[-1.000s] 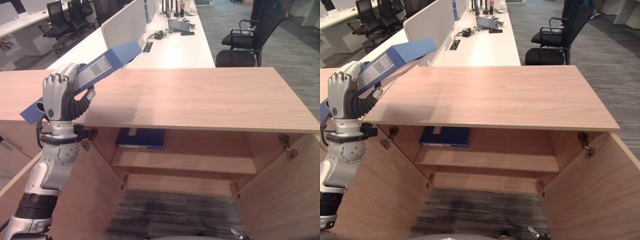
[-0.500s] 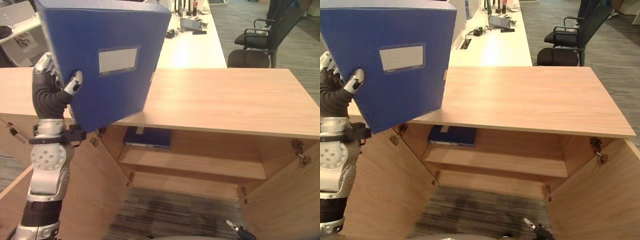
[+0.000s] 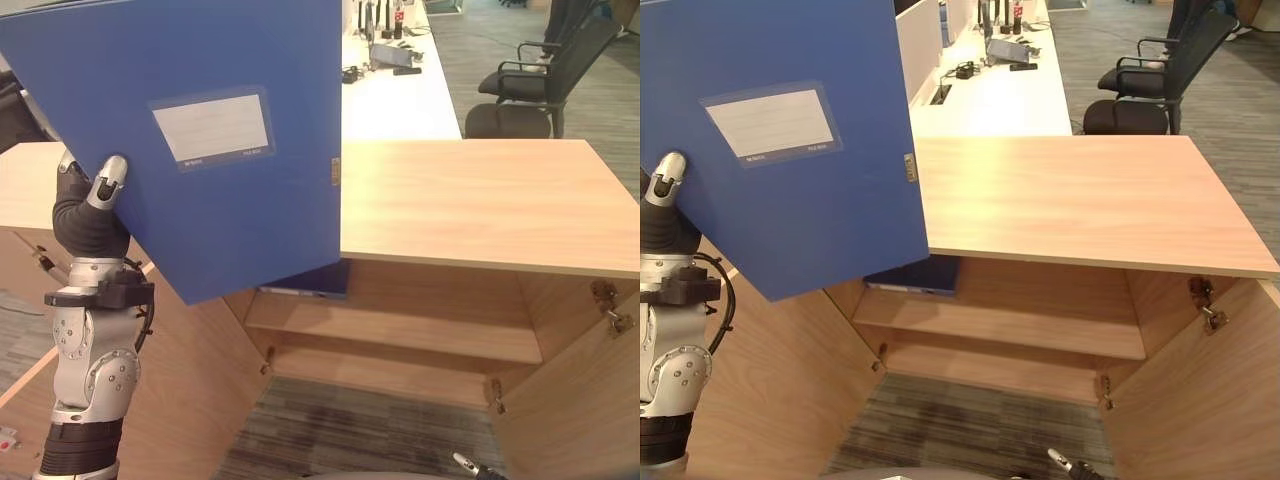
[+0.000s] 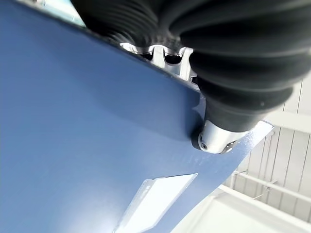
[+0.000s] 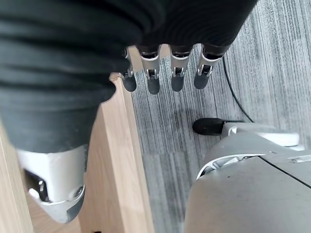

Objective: Put the empty folder in the office cabinet

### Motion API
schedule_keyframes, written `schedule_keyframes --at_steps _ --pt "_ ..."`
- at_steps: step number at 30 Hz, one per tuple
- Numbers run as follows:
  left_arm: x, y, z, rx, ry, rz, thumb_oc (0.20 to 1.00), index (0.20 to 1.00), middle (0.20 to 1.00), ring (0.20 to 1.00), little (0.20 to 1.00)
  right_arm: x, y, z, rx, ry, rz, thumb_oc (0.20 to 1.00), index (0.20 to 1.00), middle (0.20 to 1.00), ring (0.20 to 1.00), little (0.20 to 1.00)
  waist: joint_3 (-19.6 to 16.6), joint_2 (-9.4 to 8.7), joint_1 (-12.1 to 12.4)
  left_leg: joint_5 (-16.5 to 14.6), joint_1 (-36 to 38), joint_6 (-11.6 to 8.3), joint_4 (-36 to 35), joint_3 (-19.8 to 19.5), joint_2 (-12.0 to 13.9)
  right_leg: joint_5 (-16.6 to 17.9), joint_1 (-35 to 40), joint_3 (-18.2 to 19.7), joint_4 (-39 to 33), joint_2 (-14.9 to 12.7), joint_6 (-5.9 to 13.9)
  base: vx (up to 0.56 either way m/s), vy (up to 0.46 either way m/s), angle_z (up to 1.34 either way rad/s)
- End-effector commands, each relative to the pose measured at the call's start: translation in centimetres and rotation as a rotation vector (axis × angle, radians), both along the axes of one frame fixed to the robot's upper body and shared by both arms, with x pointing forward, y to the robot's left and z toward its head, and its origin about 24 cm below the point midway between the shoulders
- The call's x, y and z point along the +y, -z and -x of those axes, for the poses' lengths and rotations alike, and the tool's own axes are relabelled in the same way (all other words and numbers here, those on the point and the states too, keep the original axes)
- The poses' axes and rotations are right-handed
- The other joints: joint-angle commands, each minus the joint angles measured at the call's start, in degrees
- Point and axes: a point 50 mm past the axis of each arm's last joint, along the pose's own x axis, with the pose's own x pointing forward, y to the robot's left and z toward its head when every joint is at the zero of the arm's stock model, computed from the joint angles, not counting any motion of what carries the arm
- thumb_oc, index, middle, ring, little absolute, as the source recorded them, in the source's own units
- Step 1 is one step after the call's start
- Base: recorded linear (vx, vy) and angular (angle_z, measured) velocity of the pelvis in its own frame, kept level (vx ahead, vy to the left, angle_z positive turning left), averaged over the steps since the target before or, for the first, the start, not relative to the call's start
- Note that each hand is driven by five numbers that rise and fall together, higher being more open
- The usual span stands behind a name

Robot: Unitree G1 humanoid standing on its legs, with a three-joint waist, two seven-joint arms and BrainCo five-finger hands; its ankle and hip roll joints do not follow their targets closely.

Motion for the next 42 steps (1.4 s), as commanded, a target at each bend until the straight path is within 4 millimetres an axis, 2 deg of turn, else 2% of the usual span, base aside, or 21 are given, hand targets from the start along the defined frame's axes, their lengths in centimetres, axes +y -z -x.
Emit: schedule_keyframes --at_steps 1,7,11,13,14,15,16,18,19,20,21,22,24,25,26,27,29,30,33,37,42 --pt "0.4 -2.8 -0.2 -0.109 0.069 0.019 0.200 0.200 0.200 0.200 0.200 0.3 -0.1 -2.1 -0.007 -0.091 0.002 1.000 1.000 1.000 1.000 1.000 1.0 -2.48 -0.3 -1.8 -0.2 -1.40 0.2 -0.7 -0.7 -6.7 3.6 0.5 0.7 -1.0 3.05 0.00 0.000 0.00" --pt "-0.5 -2.8 -0.5 -0.057 0.149 -0.047 0.200 0.200 0.200 0.200 0.200 0.3 -0.3 -2.8 -0.012 -0.123 0.005 1.000 1.000 1.000 1.000 1.000 1.0 -2.49 -0.1 -1.8 -0.4 -1.11 0.2 -0.8 -1.0 -6.4 3.5 0.7 0.7 -1.1 3.19 0.00 0.000 0.00" --pt "-1.7 -2.0 -0.9 0.017 0.183 -0.154 0.200 0.200 0.200 0.200 0.200 0.8 -0.6 -4.7 -0.077 -0.149 -0.009 1.000 1.000 1.000 1.000 1.000 1.1 -2.67 0.2 -1.7 -0.5 -0.93 0.2 -1.0 -1.2 -6.1 3.3 0.8 0.9 -1.2 3.25 0.00 0.000 0.00" --pt "-2.1 -1.4 -1.0 0.043 0.180 -0.200 0.200 0.200 0.200 0.200 0.200 1.5 -1.0 -6.1 -0.146 -0.154 -0.033 1.000 1.000 1.000 1.000 1.000 1.3 -2.84 0.2 -1.8 -0.6 -0.93 0.2 -1.0 -1.2 -6.0 3.0 0.9 0.9 -1.3 3.25 0.00 0.000 0.00" --pt "-2.7 -0.8 -0.9 0.068 0.186 -0.263 0.200 0.200 0.200 0.200 0.200 2.8 -2.3 -9.4 -0.298 -0.188 -0.069 1.000 1.000 1.000 1.000 1.000 1.5 -3.16 0.2 -1.8 -0.7 -0.86 0.2 -0.8 -1.3 -5.8 2.7 1.2 1.0 -1.4 3.30 0.00 0.000 0.00" --pt "-2.8 -0.8 -0.9 0.069 0.186 -0.263 0.200 0.200 0.200 0.200 0.200 2.8 -2.3 -9.3 -0.297 -0.188 -0.069 1.000 1.000 1.000 1.000 1.000 1.4 -3.16 0.2 -1.8 -0.7 -0.86 0.2 -0.8 -1.3 -5.9 2.7 1.2 1.0 -1.4 3.30 0.00 0.000 0.00" --pt "-2.9 -0.5 -0.8 0.078 0.192 -0.267 0.200 0.200 0.200 0.200 0.200 3.2 -3.0 -10.6 -0.365 -0.208 -0.079 1.000 1.000 1.000 1.000 1.000 1.5 -3.27 0.1 -1.8 -0.7 -0.86 0.2 -0.6 -1.3 -5.8 2.6 1.3 1.0 -1.4 3.32 0.00 0.000 0.00" --pt "-3.1 0.0 -0.6 0.096 0.193 -0.299 0.200 0.200 0.200 0.200 0.200 4.2 -5.2 -12.9 -0.527 -0.250 -0.105 1.000 1.000 1.000 1.000 1.000 1.7 -3.49 -0.1 -2.0 -0.6 -0.82 0.2 -0.3 -1.4 -5.7 2.6 1.5 1.1 -1.4 3.39 0.01 0.011 -0.04" --pt "-3.2 0.6 -0.5 0.124 0.191 -0.319 0.200 0.200 0.200 0.200 0.200 4.8 -7.6 -14.7 -0.677 -0.295 -0.122 1.000 1.000 1.000 1.000 1.000 1.7 -3.65 -0.4 -2.0 -0.5 -0.77 0.2 -0.1 -1.3 -5.7 2.4 1.6 1.2 -1.5 3.46 0.02 0.011 -0.12" --pt "-3.2 0.6 -0.5 0.125 0.192 -0.318 0.200 0.200 0.200 0.200 0.200 4.8 -7.6 -14.6 -0.675 -0.295 -0.121 1.000 1.000 1.000 1.000 1.000 1.7 -3.61 -0.3 -2.1 -0.5 -0.77 0.2 -0.1 -1.3 -5.7 2.5 1.6 1.2 -1.5 3.47 0.03 0.021 -0.14" --pt "-3.2 1.5 -0.4 0.158 0.200 -0.337 0.200 0.200 0.200 0.200 0.200 5.2 -9.6 -15.4 -0.782 -0.321 -0.140 1.000 1.000 1.000 1.000 1.000 1.7 -3.73 -0.6 -2.2 -0.4 -0.70 0.2 0.1 -1.2 -5.7 2.4 1.7 1.2 -1.6 3.53 0.01 0.012 -0.11" --pt "-3.2 1.5 -0.4 0.159 0.200 -0.337 0.200 0.200 0.200 0.200 0.200 5.2 -9.6 -15.4 -0.781 -0.321 -0.139 1.000 1.000 1.000 1.000 1.000 1.7 -3.72 -0.6 -2.2 -0.3 -0.70 0.2 0.1 -1.2 -5.7 2.4 1.7 1.2 -1.6 3.53 0.02 0.019 -0.09" --pt "-3.6 1.9 -0.3 0.167 0.204 -0.363 0.200 0.200 0.200 0.200 0.200 6.2 -12.0 -16.6 -0.902 -0.360 -0.171 1.000 1.000 1.000 1.000 1.000 1.7 -3.91 -0.9 -2.4 -0.2 -0.57 0.2 0.3 -1.2 -5.6 2.4 1.9 1.2 -1.7 3.58 0.01 0.007 -0.03" --pt "-3.6 1.9 -0.3 0.167 0.204 -0.362 0.200 0.200 0.200 0.200 0.200 6.2 -12.0 -16.6 -0.902 -0.360 -0.170 1.000 1.000 1.000 1.000 1.000 1.7 -3.88 -0.9 -2.4 -0.2 -0.57 0.2 0.4 -1.2 -5.6 2.4 1.9 1.3 -1.7 3.58 0.00 0.000 0.00" --pt "-3.8 2.4 -0.3 0.186 0.207 -0.364 0.200 0.200 0.200 0.200 0.200 7.1 -13.5 -17.2 -0.975 -0.393 -0.197 1.000 1.000 1.000 1.000 1.000 1.5 -4.07 -1.1 -2.6 0.0 -0.47 0.2 0.5 -1.2 -5.6 2.4 2.1 1.2 -1.7 3.56 0.00 0.000 0.00" --pt "-3.8 2.4 -0.3 0.186 0.207 -0.363 0.200 0.200 0.200 0.200 0.200 7.1 -13.5 -17.2 -0.974 -0.393 -0.196 1.000 1.000 1.000 1.000 1.000 1.5 -4.03 -1.1 -2.6 0.1 -0.47 0.2 0.5 -1.2 -5.6 2.4 2.1 1.2 -1.7 3.56 0.00 0.000 0.00" --pt "-4.3 3.0 -0.2 0.205 0.219 -0.375 0.200 0.200 0.200 0.200 0.200 8.3 -15.9 -18.0 -1.082 -0.436 -0.249 1.000 1.000 1.000 1.000 1.000 1.5 -4.16 -1.3 -2.7 0.3 -0.35 0.2 0.8 -1.2 -5.6 2.4 2.5 1.2 -1.7 3.56 0.02 0.013 -0.05" --pt "-4.3 3.1 -0.2 0.205 0.219 -0.375 0.200 0.200 0.200 0.200 0.200 8.3 -15.9 -17.9 -1.081 -0.436 -0.249 1.000 1.000 1.000 1.000 1.000 1.5 -4.15 -1.3 -2.7 0.3 -0.35 0.2 0.8 -1.2 -5.6 2.4 2.5 1.2 -1.7 3.56 0.02 0.021 -0.04" --pt "-4.6 3.6 -0.1 0.223 0.221 -0.389 0.200 0.200 0.200 0.200 0.200 10.1 -18.5 -18.4 -1.189 -0.505 -0.330 1.000 1.000 1.000 1.000 1.000 1.4 -4.14 -1.7 -2.8 0.5 -0.29 0.2 1.2 -1.1 -5.6 2.4 2.9 1.1 -1.8 3.57 0.01 0.017 -0.04" --pt "-4.8 4.0 -0.3 0.234 0.207 -0.389 0.200 0.200 0.200 0.200 0.200 11.6 -19.6 -18.4 -1.224 -0.573 -0.387 1.000 1.000 1.000 1.000 1.000 1.4 -4.16 -1.9 -2.9 0.6 -0.23 0.2 1.5 -1.1 -5.5 2.3 3.1 1.1 -1.9 3.55 0.00 0.015 -0.08" --pt "-4.8 3.6 -0.5 0.213 0.183 -0.418 0.200 0.200 0.200 0.200 0.200 12.9 -19.5 -18.3 -1.207 -0.613 -0.460 1.000 1.000 1.000 1.000 1.000 1.3 -4.32 -1.8 -2.9 0.6 -0.22 0.2 1.5 -1.2 -5.6 2.4 3.2 1.1 -1.9 3.49 0.00 0.013 -0.05"
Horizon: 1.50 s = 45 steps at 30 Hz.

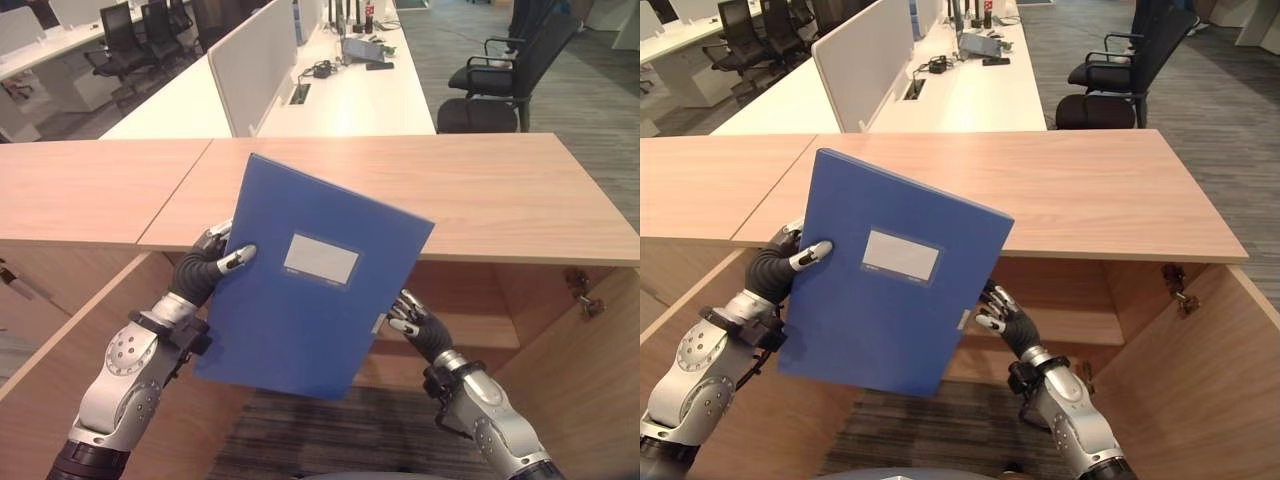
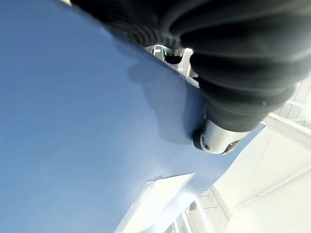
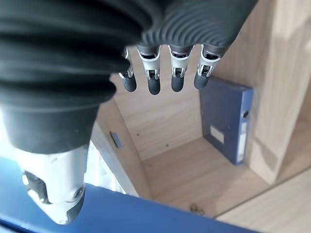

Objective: Put the empty folder in the office cabinet

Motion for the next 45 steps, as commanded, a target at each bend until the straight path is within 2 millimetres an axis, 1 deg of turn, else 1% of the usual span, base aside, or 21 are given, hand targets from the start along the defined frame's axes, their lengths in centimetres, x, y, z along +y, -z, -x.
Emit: schedule_keyframes --at_steps 1,3,7,9,11,23,30,33,42,45 --pt "0.0 -3.4 -0.6 -0.187 -0.011 -0.006 0.200 0.200 0.200 0.200 0.200 1.8 -3.5 -1.8 -0.153 -0.082 -0.098 1.000 1.000 1.000 1.000 1.000 0.6 -2.34 -0.1 -2.8 0.6 -0.39 0.2 -1.5 -1.1 -6.0 4.3 0.2 1.1 -2.0 3.36 0.00 0.000 0.00" --pt "0.0 -3.5 -0.7 -0.192 -0.011 -0.009 0.200 0.200 0.200 0.200 0.200 2.0 -3.7 -1.9 -0.159 -0.094 -0.103 1.000 1.000 1.000 1.000 1.000 0.6 -2.36 -0.2 -2.8 0.6 -0.39 0.2 -1.5 -1.2 -6.0 4.3 0.3 1.2 -2.0 3.37 0.00 0.000 0.00" --pt "-0.5 -3.8 -0.9 -0.211 0.014 -0.024 0.200 0.200 0.200 0.200 0.200 3.0 -4.8 -2.0 -0.192 -0.159 -0.136 1.000 1.000 1.000 1.000 1.000 0.5 -2.50 -0.3 -2.8 0.6 -0.38 0.2 -1.6 -1.1 -6.0 4.4 0.3 1.2 -2.0 3.37 0.00 0.000 0.00" --pt "-0.6 -3.9 -1.0 -0.215 0.016 -0.030 0.200 0.200 0.200 0.200 0.200 3.1 -4.9 -2.1 -0.197 -0.165 -0.141 1.000 1.000 1.000 1.000 1.000 0.5 -2.51 -0.3 -2.8 0.6 -0.37 0.2 -1.6 -1.1 -6.0 4.3 0.4 1.2 -2.0 3.37 0.00 0.000 0.00" --pt "-0.6 -4.0 -1.0 -0.223 0.016 -0.047 0.200 0.200 0.200 0.200 0.200 3.3 -5.8 -2.1 -0.234 -0.197 -0.141 1.000 1.000 1.000 1.000 1.000 0.4 -2.56 -0.4 -2.8 0.6 -0.39 0.2 -1.6 -1.1 -5.9 4.2 0.4 1.2 -2.1 3.39 0.00 0.000 0.00" --pt "-0.5 -4.1 -1.2 -0.234 0.002 -0.071 0.200 0.200 0.200 0.200 0.200 4.1 -6.9 -2.2 -0.275 -0.238 -0.162 1.000 1.000 1.000 1.000 1.000 0.2 -2.62 -0.4 -2.6 0.5 -0.42 0.2 -1.4 -1.0 -5.7 4.1 0.4 1.1 -2.1 3.40 0.00 0.000 0.00" --pt "-1.6 -4.0 -1.5 -0.238 0.030 -0.048 0.200 0.200 0.200 0.200 0.200 5.2 -7.6 -2.5 -0.297 -0.277 -0.173 1.000 1.000 1.000 1.000 1.000 0.2 -2.74 -0.4 -2.5 0.5 -0.42 0.2 -1.5 -0.9 -5.7 4.1 0.5 1.1 -2.0 3.29 0.00 0.000 0.00" --pt "-2.8 -4.1 -1.8 -0.252 0.065 -0.028 0.200 0.200 0.200 0.200 0.200 6.1 -7.6 -2.6 -0.293 -0.309 -0.179 1.000 1.000 1.000 1.000 1.000 0.1 -2.80 -0.6 -2.4 0.4 -0.43 0.2 -1.6 -0.8 -5.8 4.1 0.4 1.1 -2.0 3.20 0.00 0.000 0.00" --pt "-4.6 -4.7 -2.3 -0.282 0.103 0.020 0.200 0.200 0.200 0.200 0.200 7.0 -7.5 -2.7 -0.284 -0.321 -0.184 1.000 1.000 1.000 1.000 1.000 0.4 -2.94 -0.7 -2.3 0.3 -0.46 0.2 -1.9 -0.8 -5.8 4.0 0.4 1.1 -1.8 3.11 0.00 0.000 0.00" --pt "-4.9 -4.8 -2.3 -0.286 0.109 0.029 0.200 0.200 0.200 0.200 0.200 7.2 -7.4 -2.7 -0.278 -0.320 -0.193 1.000 1.000 1.000 1.000 1.000 0.4 -2.92 -0.7 -2.3 0.3 -0.46 0.2 -1.9 -0.8 -5.8 4.0 0.4 1.1 -1.8 3.08 0.00 0.000 0.00"
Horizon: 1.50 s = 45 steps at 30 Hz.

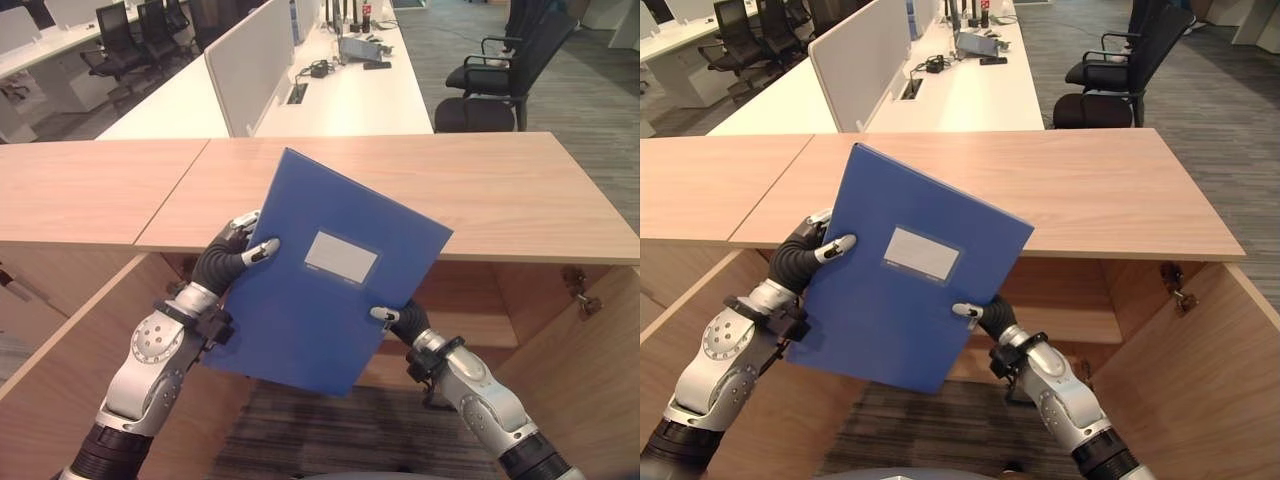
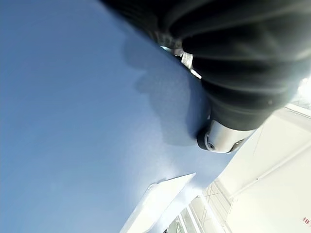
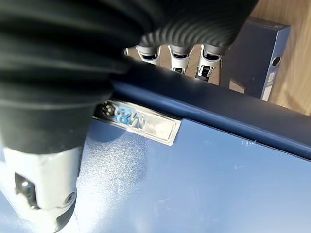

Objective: Put the empty folder in the office cabinet

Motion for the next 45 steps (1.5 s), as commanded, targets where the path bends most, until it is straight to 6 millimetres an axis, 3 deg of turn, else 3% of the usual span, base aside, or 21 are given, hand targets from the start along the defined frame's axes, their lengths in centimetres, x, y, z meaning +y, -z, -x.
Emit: schedule_keyframes --at_steps 1,9,10,11,12,32,33,34,39,45 --pt "-2.4 -4.4 -1.2 -0.225 0.100 0.068 0.200 0.200 0.200 0.200 0.200 4.2 -4.1 -0.8 -0.167 -0.144 -0.135 1.000 1.000 1.000 1.000 1.000 0.3 -2.77 -0.7 -2.3 0.4 -0.47 0.2 -1.8 -0.8 -5.9 4.1 0.4 1.1 -1.8 3.23 0.00 0.000 0.00" --pt "-2.8 -4.5 -1.4 -0.231 0.082 0.106 0.200 0.200 0.200 0.200 0.200 4.5 -3.9 -0.7 -0.152 -0.141 -0.152 1.000 1.000 1.000 1.000 1.000 0.2 -2.81 -0.8 -2.2 0.4 -0.53 0.2 -1.7 -0.7 -6.0 4.1 0.4 1.1 -1.6 3.11 0.00 0.000 0.00" --pt "-2.8 -4.3 -1.5 -0.224 0.077 0.120 0.200 0.200 0.200 0.200 0.200 4.5 -3.9 -0.7 -0.147 -0.139 -0.158 0.693 0.693 0.693 0.693 0.693 0.2 -2.80 -0.8 -2.2 0.4 -0.53 0.2 -1.7 -0.6 -6.0 4.1 0.4 1.1 -1.6 3.11 0.00 0.000 0.00" --pt "-2.8 -4.0 -1.5 -0.214 0.069 0.136 0.200 0.200 0.200 0.200 0.200 4.5 -3.8 -0.6 -0.141 -0.134 -0.171 0.250 0.250 0.250 0.250 0.250 0.2 -2.77 -0.8 -2.2 0.4 -0.52 0.2 -1.7 -0.6 -6.0 4.1 0.4 1.1 -1.7 3.13 0.00 0.000 0.00" --pt "-2.8 -4.0 -1.5 -0.213 0.069 0.136 0.200 0.200 0.200 0.200 0.200 4.5 -3.8 -0.6 -0.141 -0.134 -0.171 0.200 0.200 0.200 0.200 0.200 0.2 -2.76 -0.8 -2.2 0.4 -0.52 0.2 -1.7 -0.6 -6.0 4.1 0.4 1.1 -1.7 3.13 0.00 0.000 0.00" --pt "-2.2 -3.5 -1.1 -0.204 0.035 0.137 0.200 0.200 0.200 0.200 0.200 4.0 -4.2 -0.6 -0.160 -0.130 -0.163 0.200 0.200 0.200 0.200 0.200 0.1 -2.89 -0.5 -2.2 0.2 -0.61 0.2 -2.1 -0.5 -6.2 4.2 0.3 1.1 -1.5 3.01 0.00 0.000 0.00" --pt "-1.7 -3.3 -1.1 -0.204 -0.001 0.131 0.551 0.551 0.551 0.551 0.551 3.6 -4.2 -0.8 -0.178 -0.123 -0.127 0.200 0.200 0.200 0.200 0.200 0.1 -2.96 -0.4 -2.3 0.2 -0.58 0.2 -2.2 -0.6 -6.2 4.2 0.2 1.1 -1.5 2.96 0.00 0.000 0.00" --pt "-1.7 -3.3 -1.1 -0.204 -0.002 0.132 1.000 1.000 1.000 1.000 1.000 3.6 -4.2 -0.8 -0.178 -0.123 -0.127 0.200 0.200 0.200 0.200 0.200 0.1 -2.94 -0.4 -2.3 0.2 -0.58 0.2 -2.2 -0.6 -6.2 4.2 0.2 1.2 -1.5 2.96 0.00 0.000 0.00" --pt "0.4 -2.2 -0.7 -0.204 -0.156 0.121 1.000 1.000 1.000 1.000 1.000 1.7 -4.1 -1.0 -0.238 -0.070 0.004 0.200 0.200 0.200 0.200 0.200 0.1 -3.13 0.1 -2.2 0.1 -0.56 0.2 -2.7 -0.6 -6.4 4.3 -0.1 1.2 -1.3 2.82 0.00 0.000 0.00" --pt "4.0 0.0 1.3 -0.138 -0.304 0.128 1.000 1.000 1.000 1.000 1.000 -2.8 -4.6 -1.3 -0.356 0.079 0.231 0.200 0.200 0.200 0.200 0.200 0.1 -3.01 1.1 -2.2 -0.3 -0.53 0.2 -3.5 -0.6 -6.6 4.5 -0.9 1.1 -1.4 2.89 0.02 -0.003 0.08"
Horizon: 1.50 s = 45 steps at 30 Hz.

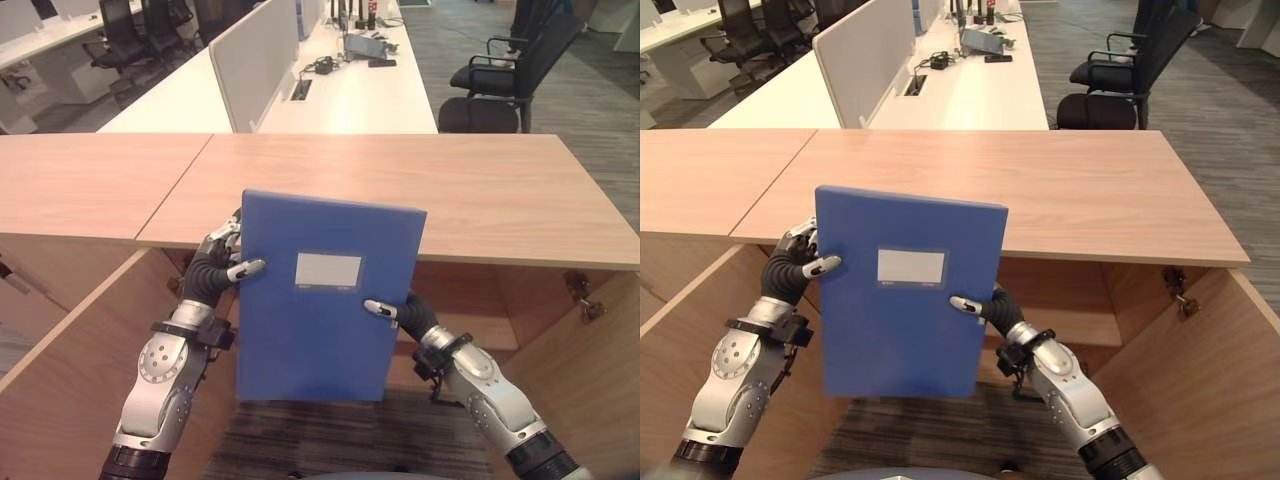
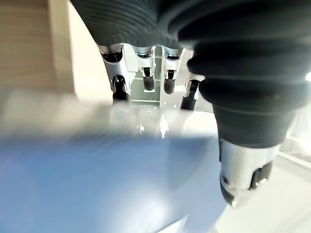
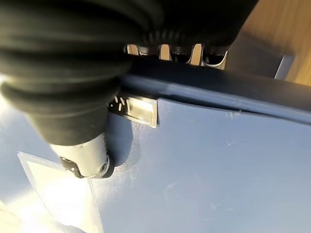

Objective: Put the empty folder in the office cabinet

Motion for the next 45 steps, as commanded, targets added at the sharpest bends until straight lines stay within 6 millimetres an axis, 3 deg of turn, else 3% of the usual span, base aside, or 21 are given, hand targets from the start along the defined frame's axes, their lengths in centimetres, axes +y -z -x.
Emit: schedule_keyframes --at_steps 1,6,10,14,15,17,18,19,20,21,23,28,29,36,42,44,45 --pt "0.8 -3.3 -0.5 -0.182 -0.007 -0.044 1.000 1.000 1.000 1.000 1.000 0.2 -3.8 -1.0 -0.224 -0.010 0.001 0.200 0.200 0.200 0.200 0.200 -0.3 -2.26 0.5 -2.2 0.0 -0.55 0.2 -2.3 -0.6 -6.6 4.0 0.2 1.1 -1.6 2.89 0.00 -0.001 0.10" --pt "2.9 -2.3 0.8 -0.133 -0.084 -0.083 1.000 1.000 1.000 1.000 1.000 -1.9 -3.6 -0.8 -0.250 0.026 0.160 0.200 0.200 0.200 0.200 0.200 0.0 -2.32 1.5 -2.2 -0.5 -0.49 0.2 -3.1 -0.7 -6.8 4.0 -0.4 1.1 -1.6 2.83 0.00 -0.003 0.05" --pt "3.8 -0.8 1.3 -0.046 -0.076 -0.112 1.000 1.000 1.000 1.000 1.000 -3.6 -1.2 -0.4 -0.154 0.041 0.297 0.200 0.200 0.200 0.200 0.200 0.1 -2.08 1.9 -2.0 -0.8 -0.53 0.2 -3.7 -0.9 -6.8 4.0 -1.0 1.1 -1.6 2.76 -0.01 0.002 0.09" --pt "4.7 2.7 2.2 0.135 -0.047 -0.114 1.000 1.000 1.000 1.000 1.000 -4.6 1.2 0.3 -0.063 0.013 0.430 0.200 0.200 0.200 0.200 0.200 0.5 -2.00 2.3 -1.7 -1.1 -0.53 0.2 -4.1 -1.0 -6.8 4.0 -1.5 1.1 -1.6 2.81 -0.01 0.000 0.09" --pt "4.8 2.8 2.2 0.135 -0.046 -0.114 1.000 1.000 1.000 1.000 1.000 -4.6 1.2 0.2 -0.063 0.013 0.431 0.200 0.200 0.200 0.200 0.200 0.4 -1.98 2.2 -1.7 -1.2 -0.53 0.2 -4.2 -0.9 -6.8 4.0 -1.5 1.1 -1.6 2.81 -0.01 -0.002 0.03" --pt "4.9 5.3 2.7 0.248 -0.034 -0.077 1.000 1.000 1.000 1.000 1.000 -4.8 2.3 0.5 -0.025 -0.005 0.490 0.200 0.200 0.200 0.200 0.200 0.6 -1.95 2.4 -1.6 -1.4 -0.48 0.2 -4.4 -1.0 -6.7 3.9 -1.7 1.1 -1.6 2.82 -0.01 -0.001 0.02" --pt "4.7 7.7 3.2 0.354 -0.015 -0.049 1.000 1.000 1.000 1.000 1.000 -4.9 3.5 0.8 0.021 -0.015 0.520 0.200 0.200 0.200 0.200 0.200 0.7 -1.82 2.6 -1.5 -1.6 -0.42 0.2 -4.6 -1.1 -6.7 3.8 -1.8 1.1 -1.6 2.84 -0.01 -0.002 0.04" --pt "4.7 7.7 3.2 0.354 -0.015 -0.049 1.000 1.000 1.000 1.000 1.000 -4.9 3.5 0.8 0.021 -0.015 0.520 0.200 0.200 0.200 0.200 0.200 0.7 -1.83 2.6 -1.5 -1.6 -0.42 0.2 -4.6 -1.1 -6.7 3.8 -1.9 1.1 -1.6 2.84 -0.02 -0.001 0.04" --pt "4.4 10.3 4.2 0.472 -0.006 -0.014 1.000 1.000 1.000 1.000 1.000 -4.9 4.5 1.1 0.057 -0.029 0.546 0.200 0.200 0.200 0.200 0.200 0.9 -1.74 2.7 -1.3 -1.8 -0.34 0.2 -4.7 -1.1 -6.7 3.7 -2.0 1.1 -1.6 2.87 0.00 0.000 0.00" --pt "4.4 10.3 4.1 0.471 -0.006 -0.014 1.000 1.000 1.000 1.000 1.000 -4.9 4.6 1.1 0.056 -0.028 0.547 0.200 0.200 0.200 0.200 0.200 0.8 -1.72 2.7 -1.3 -1.8 -0.34 0.2 -4.8 -1.1 -6.7 3.7 -2.0 1.1 -1.6 2.88 -0.02 -0.001 0.09" --pt "4.0 14.0 5.6 0.644 -0.018 -0.020 1.000 1.000 1.000 1.000 1.000 -4.7 6.3 1.4 0.100 -0.053 0.634 0.200 0.200 0.200 0.200 0.200 1.0 -1.65 2.9 -1.2 -2.2 -0.22 0.2 -5.0 -1.2 -6.7 3.4 -2.1 1.2 -1.6 2.87 -0.02 -0.003 0.13" --pt "2.9 17.7 7.1 0.821 -0.009 -0.056 1.000 1.000 1.000 1.000 1.000 -4.3 8.0 1.7 0.141 -0.069 0.701 0.200 0.200 0.200 0.200 0.200 1.2 -1.59 3.1 -1.0 -2.7 -0.13 0.2 -5.5 -1.3 -6.8 3.3 -2.5 1.2 -1.5 2.86 0.00 -0.003 0.04" --pt "2.4 19.0 7.7 0.894 0.003 -0.101 1.000 1.000 1.000 1.000 1.000 -4.2 9.0 1.8 0.186 -0.051 0.695 0.200 0.200 0.200 0.200 0.200 1.3 -1.54 3.2 -0.9 -2.9 -0.10 0.2 -5.7 -1.4 -6.8 3.2 -2.8 1.2 -1.6 2.89 -0.01 0.001 0.04" --pt "1.6 21.6 8.6 1.031 0.016 -0.235 1.000 1.000 1.000 1.000 1.000 -4.4 11.2 1.6 0.344 0.142 0.534 0.200 0.200 0.200 0.200 0.200 1.4 -1.65 3.5 -0.8 -3.7 -0.10 0.2 -6.2 -1.5 -6.8 2.6 -3.2 1.3 -1.6 2.91 0.00 -0.005 0.06" --pt "1.1 23.2 9.7 1.129 0.039 -0.317 1.000 1.000 1.000 1.000 1.000 -6.2 11.2 -0.2 0.436 0.525 0.146 0.200 0.200 0.200 0.200 0.200 1.9 -1.43 3.9 -0.8 -4.2 -0.05 0.2 -6.4 -1.7 -6.8 2.2 -3.6 1.3 -1.6 2.95 0.01 -0.007 0.09" --pt "1.0 23.2 9.7 1.131 0.046 -0.338 1.000 1.000 1.000 1.000 1.000 -7.4 10.5 -1.2 0.428 0.659 0.023 0.200 0.200 0.200 0.200 0.200 2.2 -1.22 4.2 -0.8 -4.5 -0.05 0.2 -6.3 -1.8 -6.8 1.9 -3.5 1.3 -1.5 2.97 0.00 0.000 0.00" --pt "0.9 23.2 9.8 1.130 0.068 -0.355 1.000 1.000 1.000 1.000 1.000 -8.9 9.7 -2.2 0.421 0.816 -0.141 0.200 0.200 0.200 0.200 0.200 2.6 -0.93 4.5 -0.7 -5.0 -0.07 0.2 -6.3 -1.8 -6.8 1.6 -3.6 1.3 -1.5 3.03 0.00 0.000 0.00"
